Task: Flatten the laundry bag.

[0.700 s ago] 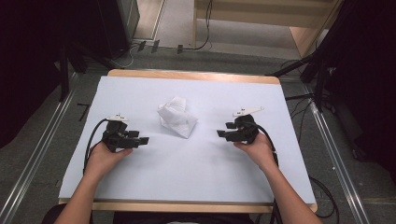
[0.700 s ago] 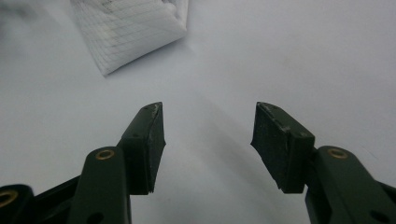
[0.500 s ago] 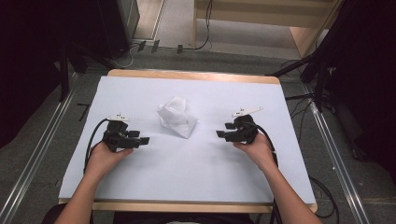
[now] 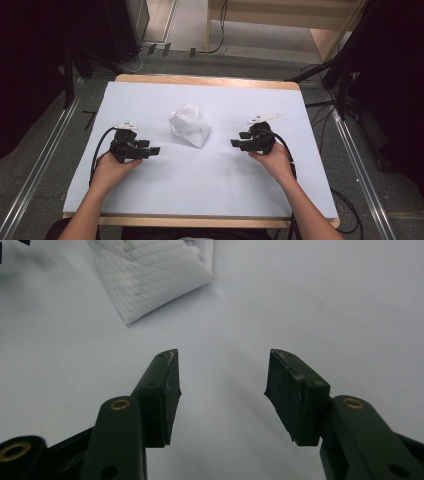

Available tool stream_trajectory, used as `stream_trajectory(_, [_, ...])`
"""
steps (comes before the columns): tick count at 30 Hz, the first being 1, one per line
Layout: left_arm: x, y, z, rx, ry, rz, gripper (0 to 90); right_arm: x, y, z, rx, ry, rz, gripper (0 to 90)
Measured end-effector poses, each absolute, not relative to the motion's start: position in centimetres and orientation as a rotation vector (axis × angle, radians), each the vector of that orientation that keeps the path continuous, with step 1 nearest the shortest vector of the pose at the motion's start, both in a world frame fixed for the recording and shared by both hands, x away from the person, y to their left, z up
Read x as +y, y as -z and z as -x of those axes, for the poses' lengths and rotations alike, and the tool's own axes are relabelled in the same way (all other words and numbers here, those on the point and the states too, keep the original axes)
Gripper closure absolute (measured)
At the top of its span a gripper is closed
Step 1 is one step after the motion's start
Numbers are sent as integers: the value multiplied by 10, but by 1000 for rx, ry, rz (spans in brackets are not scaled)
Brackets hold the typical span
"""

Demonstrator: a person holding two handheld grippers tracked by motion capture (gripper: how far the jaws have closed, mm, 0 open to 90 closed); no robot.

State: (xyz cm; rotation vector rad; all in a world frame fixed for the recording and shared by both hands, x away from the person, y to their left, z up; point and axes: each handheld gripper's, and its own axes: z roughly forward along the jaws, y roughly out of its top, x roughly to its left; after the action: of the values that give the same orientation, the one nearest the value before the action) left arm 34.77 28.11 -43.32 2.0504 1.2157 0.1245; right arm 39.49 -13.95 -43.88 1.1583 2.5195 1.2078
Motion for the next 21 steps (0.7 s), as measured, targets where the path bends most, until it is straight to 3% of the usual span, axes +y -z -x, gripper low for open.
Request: stream_trajectory(21, [284, 429, -345, 1247, -97, -2039, 429, -126, 424, -387, 2556, -1320, -1043, 510])
